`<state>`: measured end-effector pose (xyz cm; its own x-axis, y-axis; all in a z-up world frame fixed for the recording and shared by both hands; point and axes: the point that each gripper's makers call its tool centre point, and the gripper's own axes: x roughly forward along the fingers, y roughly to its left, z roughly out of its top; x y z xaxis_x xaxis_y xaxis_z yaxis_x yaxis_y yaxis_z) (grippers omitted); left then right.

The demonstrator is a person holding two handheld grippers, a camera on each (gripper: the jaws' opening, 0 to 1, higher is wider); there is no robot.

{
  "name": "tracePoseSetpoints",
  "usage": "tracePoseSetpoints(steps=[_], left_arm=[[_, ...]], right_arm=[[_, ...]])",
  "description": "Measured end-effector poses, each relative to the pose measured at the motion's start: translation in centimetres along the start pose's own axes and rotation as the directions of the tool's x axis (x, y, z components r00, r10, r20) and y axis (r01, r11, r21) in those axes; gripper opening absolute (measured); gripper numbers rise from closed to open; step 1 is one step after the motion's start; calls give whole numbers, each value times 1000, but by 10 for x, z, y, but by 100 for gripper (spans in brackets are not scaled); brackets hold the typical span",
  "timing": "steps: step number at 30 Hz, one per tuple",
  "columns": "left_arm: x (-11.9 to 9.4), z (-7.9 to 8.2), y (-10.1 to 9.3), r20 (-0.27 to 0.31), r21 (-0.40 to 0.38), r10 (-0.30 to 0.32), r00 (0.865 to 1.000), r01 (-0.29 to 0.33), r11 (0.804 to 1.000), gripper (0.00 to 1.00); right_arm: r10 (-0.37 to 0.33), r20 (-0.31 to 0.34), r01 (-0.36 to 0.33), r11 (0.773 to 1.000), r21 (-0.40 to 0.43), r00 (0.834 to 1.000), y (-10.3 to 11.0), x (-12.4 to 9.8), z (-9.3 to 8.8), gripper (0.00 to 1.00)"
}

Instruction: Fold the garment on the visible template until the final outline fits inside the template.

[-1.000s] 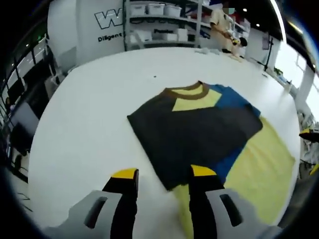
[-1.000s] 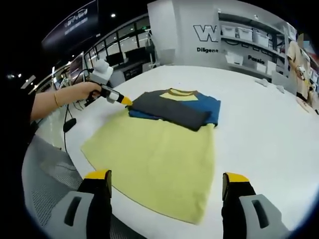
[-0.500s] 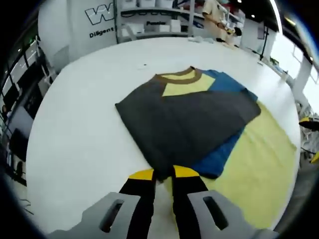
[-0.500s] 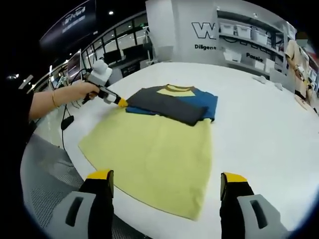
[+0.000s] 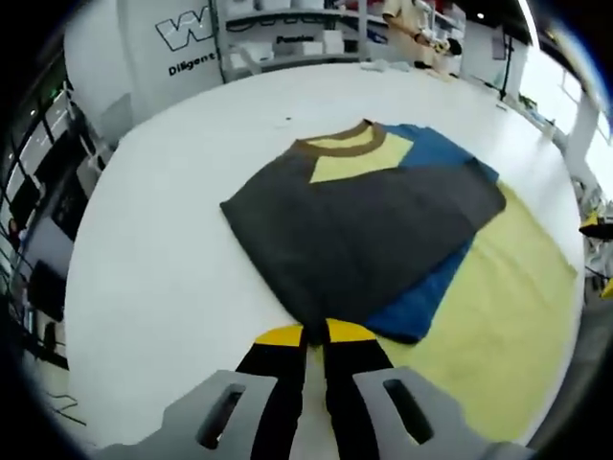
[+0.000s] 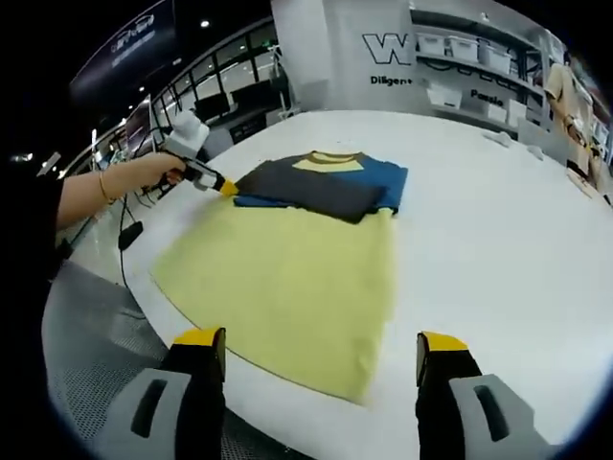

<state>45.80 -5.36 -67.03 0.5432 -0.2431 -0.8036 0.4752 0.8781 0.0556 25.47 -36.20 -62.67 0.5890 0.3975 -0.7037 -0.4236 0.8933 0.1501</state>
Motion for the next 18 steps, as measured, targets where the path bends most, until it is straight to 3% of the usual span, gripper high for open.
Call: tracePoseSetpoints(steps=[12,18], left_arm=[[-5,-5,18,-10,3,16,1000,-16,1000,8],[-14,-1,18,20,25,36,999,-36,999,26]], right_arm=[[-1,-45,1,1000,4,999,2,6,-11,76],[12,-19,-12,1000,24,1000,4,7,-4,77]])
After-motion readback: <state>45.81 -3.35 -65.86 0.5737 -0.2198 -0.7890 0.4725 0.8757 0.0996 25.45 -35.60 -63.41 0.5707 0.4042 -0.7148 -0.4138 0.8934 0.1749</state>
